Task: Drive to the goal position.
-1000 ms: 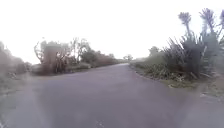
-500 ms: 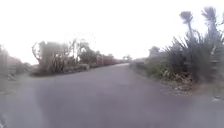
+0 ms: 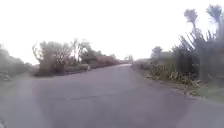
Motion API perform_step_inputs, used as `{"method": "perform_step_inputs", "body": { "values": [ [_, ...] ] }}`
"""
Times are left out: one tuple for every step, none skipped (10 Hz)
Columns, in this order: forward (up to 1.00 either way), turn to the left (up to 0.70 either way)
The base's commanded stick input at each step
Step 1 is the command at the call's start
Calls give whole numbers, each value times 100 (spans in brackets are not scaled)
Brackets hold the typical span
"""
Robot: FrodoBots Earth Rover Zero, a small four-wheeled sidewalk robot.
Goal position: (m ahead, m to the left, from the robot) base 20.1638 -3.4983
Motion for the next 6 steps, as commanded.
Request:
{"method": "perform_step_inputs", "body": {
  "values": [
    [70, 0],
    [70, 0],
    [70, 0],
    [70, 0],
    [70, 0],
    [70, -35]
  ]
}}
